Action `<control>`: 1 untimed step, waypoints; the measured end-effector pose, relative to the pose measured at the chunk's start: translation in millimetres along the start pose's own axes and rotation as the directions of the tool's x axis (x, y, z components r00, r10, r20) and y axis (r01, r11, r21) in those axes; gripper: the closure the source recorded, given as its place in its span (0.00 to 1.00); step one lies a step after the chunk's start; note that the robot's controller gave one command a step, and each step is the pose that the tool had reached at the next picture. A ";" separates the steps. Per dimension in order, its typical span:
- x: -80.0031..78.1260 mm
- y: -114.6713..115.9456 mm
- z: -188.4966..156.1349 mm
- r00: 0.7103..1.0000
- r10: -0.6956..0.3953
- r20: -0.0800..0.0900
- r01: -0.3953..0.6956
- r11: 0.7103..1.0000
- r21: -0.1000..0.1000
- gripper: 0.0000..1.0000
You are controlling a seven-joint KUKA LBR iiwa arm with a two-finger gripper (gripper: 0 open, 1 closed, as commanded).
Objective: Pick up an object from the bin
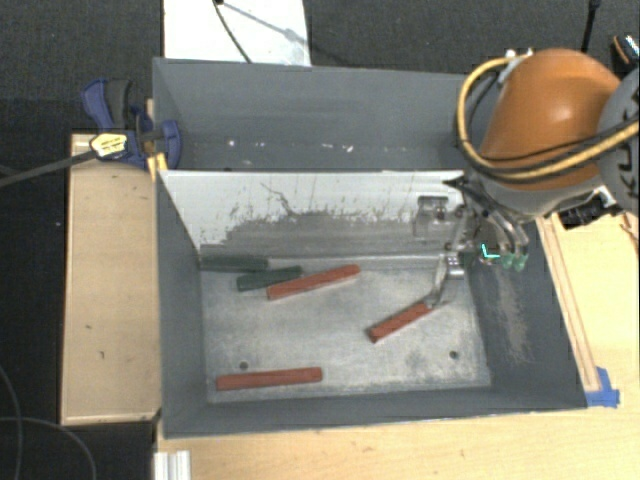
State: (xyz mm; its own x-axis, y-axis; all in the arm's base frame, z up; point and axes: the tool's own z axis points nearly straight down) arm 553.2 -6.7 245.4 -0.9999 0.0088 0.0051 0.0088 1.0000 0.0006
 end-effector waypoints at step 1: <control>10.1 -30.9 130.4 1.000 -0.020 -0.001 0.020 1.000 0.000 0.00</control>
Offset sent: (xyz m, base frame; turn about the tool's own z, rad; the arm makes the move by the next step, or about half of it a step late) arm -0.0094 -0.0298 -0.1261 -0.0239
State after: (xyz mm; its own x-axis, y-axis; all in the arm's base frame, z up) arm 542.2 -37.4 115.0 -0.9999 -0.0116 0.0059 -0.0116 0.9999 0.0006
